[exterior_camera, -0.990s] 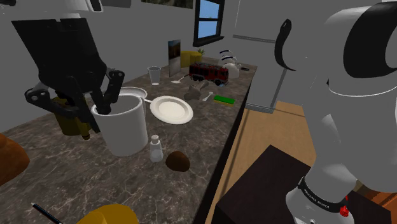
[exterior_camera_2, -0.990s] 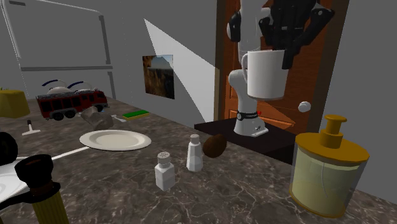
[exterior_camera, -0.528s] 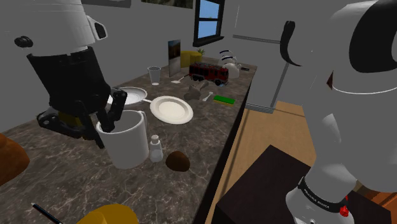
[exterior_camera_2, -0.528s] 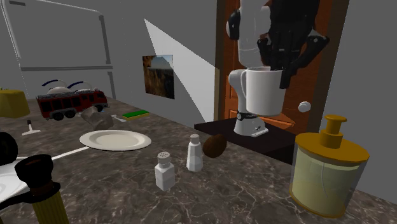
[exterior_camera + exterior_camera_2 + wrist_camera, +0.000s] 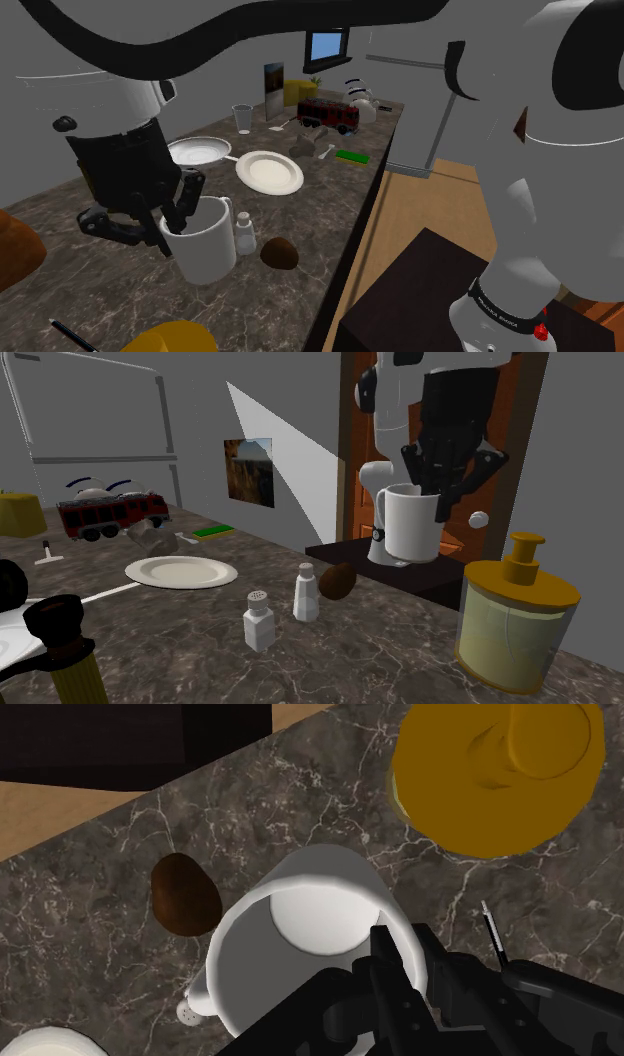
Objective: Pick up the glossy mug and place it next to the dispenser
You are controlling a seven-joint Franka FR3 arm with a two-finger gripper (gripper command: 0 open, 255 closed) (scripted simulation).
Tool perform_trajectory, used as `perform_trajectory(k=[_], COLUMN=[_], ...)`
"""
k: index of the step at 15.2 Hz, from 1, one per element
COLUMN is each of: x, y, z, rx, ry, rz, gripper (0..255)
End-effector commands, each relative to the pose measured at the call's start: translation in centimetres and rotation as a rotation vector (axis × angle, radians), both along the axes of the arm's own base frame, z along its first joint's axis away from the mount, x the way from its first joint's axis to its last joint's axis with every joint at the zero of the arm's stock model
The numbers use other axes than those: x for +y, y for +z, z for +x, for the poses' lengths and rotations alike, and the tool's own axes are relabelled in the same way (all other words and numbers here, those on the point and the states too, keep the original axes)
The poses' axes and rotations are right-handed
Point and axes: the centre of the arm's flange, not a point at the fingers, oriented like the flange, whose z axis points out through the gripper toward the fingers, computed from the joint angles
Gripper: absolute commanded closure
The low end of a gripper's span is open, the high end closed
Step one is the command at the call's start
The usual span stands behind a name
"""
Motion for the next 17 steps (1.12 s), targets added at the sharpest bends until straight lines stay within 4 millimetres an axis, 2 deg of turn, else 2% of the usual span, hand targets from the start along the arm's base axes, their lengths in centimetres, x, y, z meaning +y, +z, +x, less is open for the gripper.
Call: perform_trajectory(k=[1, 17], x=[0.0, 0.0], y=[-1.0, -9.4], z=[0.0, 0.0], rx=[0.0, 0.0], ry=[0.0, 0.0], rz=[0.001, 0.001], gripper=[255, 255])
